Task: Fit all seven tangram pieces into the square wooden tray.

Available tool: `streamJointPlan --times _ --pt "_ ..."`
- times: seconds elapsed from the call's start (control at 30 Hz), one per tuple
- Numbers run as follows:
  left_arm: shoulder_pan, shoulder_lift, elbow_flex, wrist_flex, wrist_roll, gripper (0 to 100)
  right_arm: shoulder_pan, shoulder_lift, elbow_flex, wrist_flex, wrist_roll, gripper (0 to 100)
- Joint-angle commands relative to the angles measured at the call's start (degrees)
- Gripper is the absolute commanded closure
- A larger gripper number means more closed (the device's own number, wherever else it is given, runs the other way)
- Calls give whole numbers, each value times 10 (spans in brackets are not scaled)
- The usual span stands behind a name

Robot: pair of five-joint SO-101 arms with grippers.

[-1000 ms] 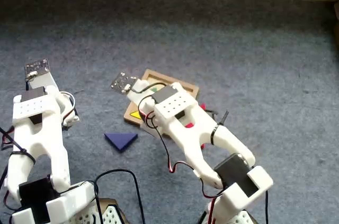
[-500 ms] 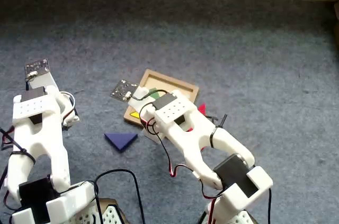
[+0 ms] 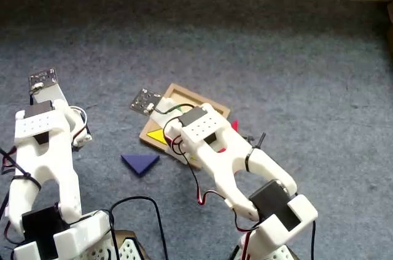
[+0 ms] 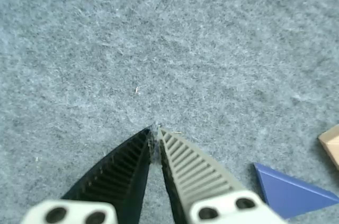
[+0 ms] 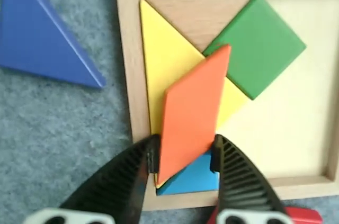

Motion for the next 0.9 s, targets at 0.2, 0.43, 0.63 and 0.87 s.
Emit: streamJointPlan --times 0.2,0.43,0.63,0.87 --pt "-5 -20 -3 -7 -5 989 41 -15 -6 -1 -6 949" --pt "-5 -20 -3 -7 -5 989 64 -73 -15 -5 -4 979" --pt "-6 -20 -4 -7 -5 989 64 -95 -8 -2 -4 979" --pt "-31 -24 -7 -9 -5 989 61 -161 12 -5 -3 979"
